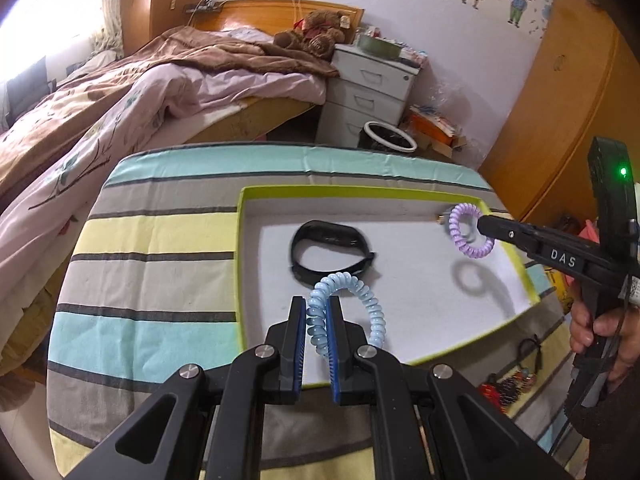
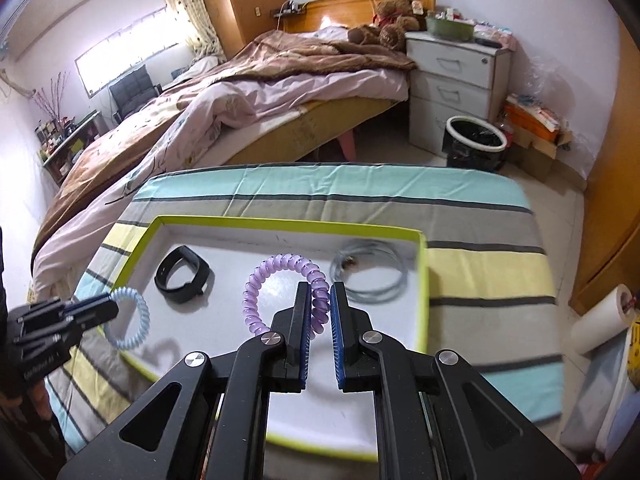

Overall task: Organize jewelry
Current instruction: 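Carry the blue hair tie with the left gripper while the right carries the purple one into the box, then open both grippers to release the hair ties inside the box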

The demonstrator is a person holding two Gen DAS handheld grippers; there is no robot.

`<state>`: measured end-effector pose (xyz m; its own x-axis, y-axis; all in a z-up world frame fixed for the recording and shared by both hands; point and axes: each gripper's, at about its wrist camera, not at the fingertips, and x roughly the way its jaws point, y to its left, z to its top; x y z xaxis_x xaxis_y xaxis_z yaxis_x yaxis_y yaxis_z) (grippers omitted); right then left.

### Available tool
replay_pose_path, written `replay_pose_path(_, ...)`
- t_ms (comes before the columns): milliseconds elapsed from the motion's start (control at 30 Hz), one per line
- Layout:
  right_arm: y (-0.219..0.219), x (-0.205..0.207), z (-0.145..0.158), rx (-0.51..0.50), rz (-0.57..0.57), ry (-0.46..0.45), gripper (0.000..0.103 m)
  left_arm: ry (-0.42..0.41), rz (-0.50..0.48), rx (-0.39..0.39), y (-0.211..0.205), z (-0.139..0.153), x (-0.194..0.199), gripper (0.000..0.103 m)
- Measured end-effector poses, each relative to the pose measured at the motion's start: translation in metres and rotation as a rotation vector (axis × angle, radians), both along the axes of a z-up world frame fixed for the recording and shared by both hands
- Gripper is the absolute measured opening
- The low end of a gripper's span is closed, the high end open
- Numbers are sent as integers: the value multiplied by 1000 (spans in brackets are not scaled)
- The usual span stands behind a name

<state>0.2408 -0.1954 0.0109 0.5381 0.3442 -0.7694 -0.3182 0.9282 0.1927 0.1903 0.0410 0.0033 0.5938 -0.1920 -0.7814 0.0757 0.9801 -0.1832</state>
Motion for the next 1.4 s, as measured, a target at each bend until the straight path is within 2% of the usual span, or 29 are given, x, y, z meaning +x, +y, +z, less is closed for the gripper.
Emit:
replay_pose_path(200,19,21,-13,-27,19,34,10,18,24,15,6,-9,10,10)
replay_pose_path(700,41,35,-30,-81,57,76,10,50,33,-6,9,-19,17,10)
replay_pose_path(900,41,37,-32,-102,46,73,10,57,30,-24,10,-21,19,10)
replay_pose_path(1100,40,37,-33,-107,44,70,11,52,33,-8,8,-20,17,10)
replay_pose_path(1267,41,36,-31,-105,41,54,16,44,39,-2,8,-19,15,10)
replay_pose_path(1400,38,31,-24,-80,35,40,17,37,38,-10,7,-15,10,17)
